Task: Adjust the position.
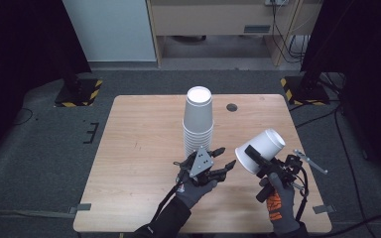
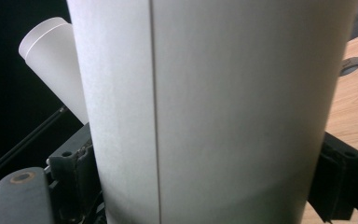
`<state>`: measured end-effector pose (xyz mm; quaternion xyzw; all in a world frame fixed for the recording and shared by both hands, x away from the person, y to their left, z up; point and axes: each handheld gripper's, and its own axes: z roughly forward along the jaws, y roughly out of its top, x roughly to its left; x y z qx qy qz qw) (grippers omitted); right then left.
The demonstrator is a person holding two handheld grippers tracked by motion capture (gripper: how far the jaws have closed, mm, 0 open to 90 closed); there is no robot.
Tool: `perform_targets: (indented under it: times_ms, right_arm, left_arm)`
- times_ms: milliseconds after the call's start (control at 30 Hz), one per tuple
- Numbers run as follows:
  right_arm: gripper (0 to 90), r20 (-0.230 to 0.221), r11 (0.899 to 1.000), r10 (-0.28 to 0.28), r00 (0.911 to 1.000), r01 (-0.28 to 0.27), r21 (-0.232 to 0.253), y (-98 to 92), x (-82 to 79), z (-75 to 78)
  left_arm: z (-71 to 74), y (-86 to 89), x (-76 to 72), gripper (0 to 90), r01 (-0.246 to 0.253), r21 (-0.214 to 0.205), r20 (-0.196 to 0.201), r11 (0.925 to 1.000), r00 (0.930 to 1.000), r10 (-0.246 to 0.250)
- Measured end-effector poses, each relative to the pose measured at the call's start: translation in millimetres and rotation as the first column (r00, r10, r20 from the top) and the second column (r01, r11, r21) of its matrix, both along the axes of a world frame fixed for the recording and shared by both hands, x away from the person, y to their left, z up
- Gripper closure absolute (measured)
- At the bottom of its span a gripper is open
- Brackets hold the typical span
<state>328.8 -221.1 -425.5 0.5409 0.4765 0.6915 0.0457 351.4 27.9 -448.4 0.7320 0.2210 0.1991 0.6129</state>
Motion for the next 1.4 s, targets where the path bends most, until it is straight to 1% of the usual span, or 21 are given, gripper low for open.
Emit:
perform_targets:
  times_ms: [167,233,267,367,433,600,633,733,833,967,1000,1067,1133,1300,1400]
  right_arm:
    - [14.7,-0.013,1.000,0.011,0.9999,-0.011,0.006,1.0,0.5,-1.6]
    - [14.7,-0.010,1.000,0.010,0.9999,-0.010,0.004,1.3,1.1,-2.3]
    - [14.7,-0.012,1.000,0.010,0.9999,-0.010,0.005,1.5,1.2,-2.6]
    - [14.7,-0.018,1.000,0.013,0.9998,-0.013,0.002,1.6,1.5,-3.5]
    - [14.7,-0.024,1.000,0.017,0.9996,-0.016,0.006,1.9,1.6,-4.1]
    - [14.6,-0.028,1.000,0.022,0.9994,-0.022,0.008,2.7,2.1,-5.1]
    - [14.7,-0.030,1.000,0.024,0.9993,-0.023,0.007,2.8,1.9,-5.0]
    - [14.6,-0.033,1.000,0.027,0.9991,-0.027,0.008,3.4,2.0,-5.2]
    - [14.6,-0.031,0.999,0.031,0.9990,-0.031,0.008,4.4,2.5,-5.9]
    - [14.5,-0.035,0.999,0.042,0.9985,-0.042,0.008,5.8,2.8,-6.5]
    - [14.5,-0.039,0.999,0.044,0.9983,-0.044,0.010,6.7,2.7,-6.7]
    - [14.5,-0.040,0.999,0.045,0.9982,-0.045,0.013,7.1,2.8,-6.9]
    - [14.5,-0.045,0.999,0.049,0.9978,-0.049,0.013,7.4,2.5,-7.0]
    - [14.5,-0.052,0.998,0.060,0.9968,-0.060,0.010,9.1,3.0,-8.2]
    - [14.4,-0.057,0.998,0.061,0.9965,-0.061,0.010,9.9,3.7,-9.3]
  left_arm:
    - [1.1,-8.1,5.7,44.1,0.003,-0.009,0.009,1.0000,1.0000,-0.003]
    - [1.2,-9.7,6.2,44.3,0.003,-0.014,0.010,0.9999,0.9999,-0.003]
    - [1.3,-14.2,7.7,44.4,0.009,-0.023,0.009,0.9997,0.9999,-0.009]
    - [0.3,-20.2,9.3,44.5,0.017,-0.026,0.012,0.9995,0.9998,-0.017]
    - [-0.4,-23.3,10.3,44.9,0.012,-0.033,0.017,0.9994,0.9998,-0.011]
    - [-1.9,-28.2,14.0,45.5,0.001,-0.044,0.016,0.9991,0.9999,0.000]
    - [-2.3,-28.9,14.6,45.7,0.000,-0.039,0.019,0.9992,0.9998,0.001]
    - [-2.5,-30.1,15.4,47.0,-0.002,-0.045,0.029,0.9990,0.9996,0.004]
    - [-2.3,-31.4,16.5,48.3,0.000,-0.062,0.027,0.9981,0.9996,0.002]
    - [-2.2,-33.2,17.2,49.6,0.003,-0.063,0.033,0.9980,0.9995,-0.001]
    - [-2.2,-34.4,16.8,50.0,0.003,-0.065,0.039,0.9979,0.9992,-0.001]
    - [-1.8,-35.0,16.2,51.8,0.000,-0.070,0.048,0.9975,0.9988,0.004]
    - [-1.4,-35.4,16.0,53.4,0.001,-0.078,0.048,0.9969,0.9988,0.002]
    - [-2.2,-36.2,15.9,59.2,-0.003,-0.064,0.055,0.9979,0.9985,0.007]
    - [-2.3,-35.3,14.9,64.6,-0.008,-0.067,0.069,0.9977,0.9976,0.013]
